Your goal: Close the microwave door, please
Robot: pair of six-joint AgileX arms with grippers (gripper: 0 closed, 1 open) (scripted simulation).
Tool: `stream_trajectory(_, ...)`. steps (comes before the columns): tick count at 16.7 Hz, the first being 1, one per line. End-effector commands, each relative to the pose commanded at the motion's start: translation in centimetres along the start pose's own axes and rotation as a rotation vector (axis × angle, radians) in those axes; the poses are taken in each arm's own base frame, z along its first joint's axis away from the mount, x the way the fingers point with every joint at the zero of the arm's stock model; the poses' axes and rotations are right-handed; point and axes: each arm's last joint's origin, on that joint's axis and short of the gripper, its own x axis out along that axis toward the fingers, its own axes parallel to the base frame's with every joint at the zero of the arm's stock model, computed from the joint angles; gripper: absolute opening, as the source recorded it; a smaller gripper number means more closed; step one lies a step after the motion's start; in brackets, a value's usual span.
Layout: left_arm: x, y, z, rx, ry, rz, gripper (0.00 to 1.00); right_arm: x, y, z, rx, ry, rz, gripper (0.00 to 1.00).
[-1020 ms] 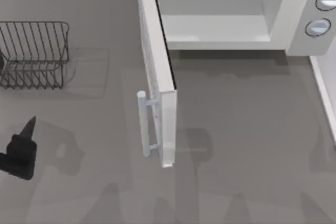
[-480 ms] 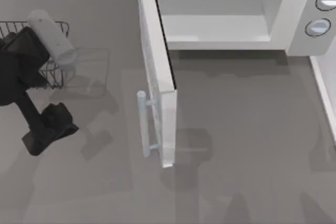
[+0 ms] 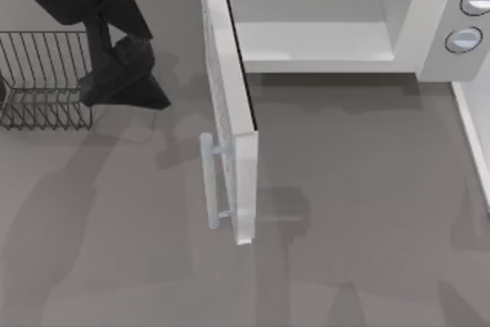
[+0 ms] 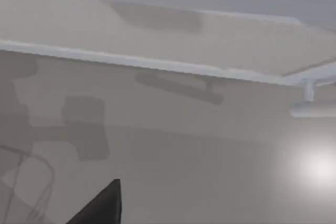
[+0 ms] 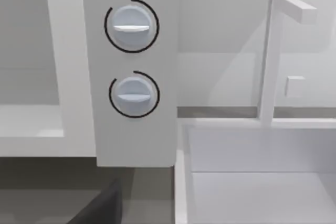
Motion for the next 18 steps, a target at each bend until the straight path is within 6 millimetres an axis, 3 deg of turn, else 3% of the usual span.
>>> stream_trajectory(4, -1.3, 0.8, 2.2, 0.090, -0.062, 0.010, 1.00, 0.0, 0.0, 0.0, 0.000, 0.000, 0.000, 1.00)
stream_trajectory(11, -1.6, 0.9, 2.3, 0.100, -0.075, 0.020, 1.00, 0.0, 0.0, 0.0, 0.000, 0.000, 0.000, 1.00)
stream_trajectory(18, 3.7, 1.1, 3.0, 0.105, -0.075, 0.016, 1.00, 0.0, 0.0, 0.0, 0.000, 0.000, 0.000, 1.00)
